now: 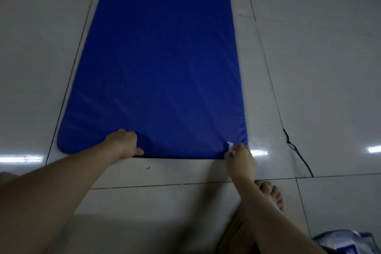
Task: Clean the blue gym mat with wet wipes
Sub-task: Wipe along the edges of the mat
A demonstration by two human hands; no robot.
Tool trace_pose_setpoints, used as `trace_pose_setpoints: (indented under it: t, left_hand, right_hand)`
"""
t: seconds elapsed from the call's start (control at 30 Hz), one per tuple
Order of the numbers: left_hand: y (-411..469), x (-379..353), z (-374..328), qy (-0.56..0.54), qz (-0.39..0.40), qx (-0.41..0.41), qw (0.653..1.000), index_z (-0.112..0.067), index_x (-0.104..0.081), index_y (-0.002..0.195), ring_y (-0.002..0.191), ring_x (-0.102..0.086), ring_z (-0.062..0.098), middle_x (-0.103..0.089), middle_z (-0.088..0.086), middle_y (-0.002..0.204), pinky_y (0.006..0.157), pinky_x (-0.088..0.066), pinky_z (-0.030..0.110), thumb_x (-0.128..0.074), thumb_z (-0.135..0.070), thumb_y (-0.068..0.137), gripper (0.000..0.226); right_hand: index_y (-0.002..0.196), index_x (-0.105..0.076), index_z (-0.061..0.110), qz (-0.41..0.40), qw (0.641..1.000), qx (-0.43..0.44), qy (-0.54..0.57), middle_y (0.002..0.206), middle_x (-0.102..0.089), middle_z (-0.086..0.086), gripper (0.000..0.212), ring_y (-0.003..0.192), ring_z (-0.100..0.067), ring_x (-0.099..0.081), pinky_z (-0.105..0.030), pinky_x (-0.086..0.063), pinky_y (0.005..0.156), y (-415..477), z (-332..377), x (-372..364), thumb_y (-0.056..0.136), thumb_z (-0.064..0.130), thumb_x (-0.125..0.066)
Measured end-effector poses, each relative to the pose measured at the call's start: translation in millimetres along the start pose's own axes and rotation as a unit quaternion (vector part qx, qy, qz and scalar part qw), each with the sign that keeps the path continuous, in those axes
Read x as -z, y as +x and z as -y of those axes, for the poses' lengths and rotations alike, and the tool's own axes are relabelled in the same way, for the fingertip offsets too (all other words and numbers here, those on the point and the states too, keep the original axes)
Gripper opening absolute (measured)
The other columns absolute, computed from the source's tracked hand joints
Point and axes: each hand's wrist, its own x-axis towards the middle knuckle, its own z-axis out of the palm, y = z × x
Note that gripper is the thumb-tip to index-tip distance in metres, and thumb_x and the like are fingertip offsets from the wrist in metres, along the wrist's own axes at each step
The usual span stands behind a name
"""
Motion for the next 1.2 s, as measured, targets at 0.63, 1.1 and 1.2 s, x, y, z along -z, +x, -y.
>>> trace_pose_setpoints:
  t: [0.63,1.1,1.2]
  left_hand:
    - [-4.9,-16.2,10.1,-0.043,-0.047,-0.003,0.998,-0.02,-0.037,0.148,0.117,-0.05,0.022,-0.043,0.006,0.14,0.094,-0.05,0.036,-0.053,-0.07,0.091,0.077]
    - [-131.8,9.0,-53.9,-0.488,-0.051,0.094,0.866,-0.001,-0.07,0.09,0.058,-0.07,0.021,-0.074,0.008,0.065,0.06,-0.058,0.03,-0.044,-0.069,0.095,0.073]
    - [-170.6,29.5,-65.5,-0.629,-0.067,0.126,0.764,0.001,-0.065,0.103,0.062,-0.072,0.025,-0.075,0.015,0.079,0.054,-0.057,0.031,-0.053,-0.077,0.087,0.08]
  right_hand:
    - [0.081,-0.051,0.006,0.099,0.985,-0.115,0.087,0.082,-0.057,-0.013,0.022,0.078,-0.029,-0.055,-0.036,-0.044,0.069,100.9,9.3,62.0,0.096,0.022,-0.048]
    - [0.119,-0.053,0.005,0.281,0.934,-0.048,0.213,0.113,-0.063,-0.014,0.055,0.093,-0.03,-0.066,-0.035,-0.056,0.06,15.8,110.0,157.9,0.092,0.052,-0.066]
    - [0.118,-0.05,0.008,0.264,0.926,-0.044,0.268,0.112,-0.062,-0.012,0.046,0.089,-0.027,-0.064,-0.036,-0.054,0.06,-8.2,136.2,179.4,0.094,0.044,-0.066]
